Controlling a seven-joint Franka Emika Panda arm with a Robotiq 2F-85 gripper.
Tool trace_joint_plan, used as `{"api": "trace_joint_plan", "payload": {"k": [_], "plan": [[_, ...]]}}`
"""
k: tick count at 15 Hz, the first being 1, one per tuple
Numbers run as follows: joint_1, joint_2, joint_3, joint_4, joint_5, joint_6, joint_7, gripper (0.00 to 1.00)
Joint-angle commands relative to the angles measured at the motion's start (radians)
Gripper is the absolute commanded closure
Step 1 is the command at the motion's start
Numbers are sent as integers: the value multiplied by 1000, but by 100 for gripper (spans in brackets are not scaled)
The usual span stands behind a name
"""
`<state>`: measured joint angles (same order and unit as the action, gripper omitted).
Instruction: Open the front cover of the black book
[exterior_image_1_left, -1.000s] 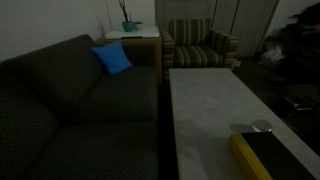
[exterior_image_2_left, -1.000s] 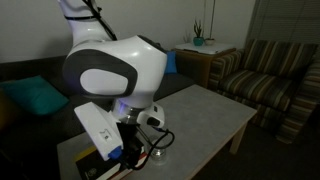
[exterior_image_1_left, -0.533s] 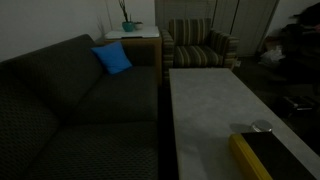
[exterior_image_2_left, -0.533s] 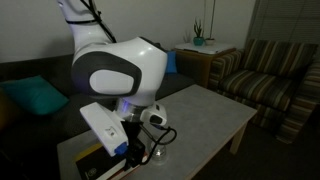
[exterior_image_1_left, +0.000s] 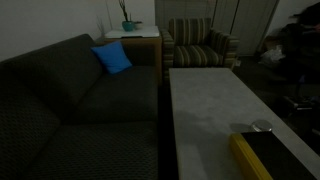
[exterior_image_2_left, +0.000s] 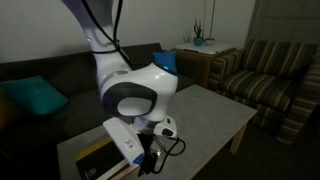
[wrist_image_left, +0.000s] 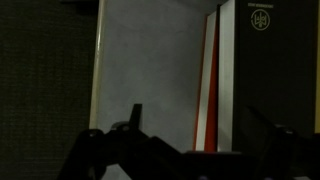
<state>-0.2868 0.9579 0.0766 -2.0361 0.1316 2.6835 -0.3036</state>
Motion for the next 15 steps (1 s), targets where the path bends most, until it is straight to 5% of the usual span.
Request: {"api": "trace_joint_plan", "payload": {"k": [1,6,8,15], "plan": [[8,100,-12,114,-22,-37,30,0],[12,168,-20,199,-51,-90,29,0],[13,181,-23,220,-59,-111,30,26],[25,199,-29,271,-65,-170,34,76]]}}
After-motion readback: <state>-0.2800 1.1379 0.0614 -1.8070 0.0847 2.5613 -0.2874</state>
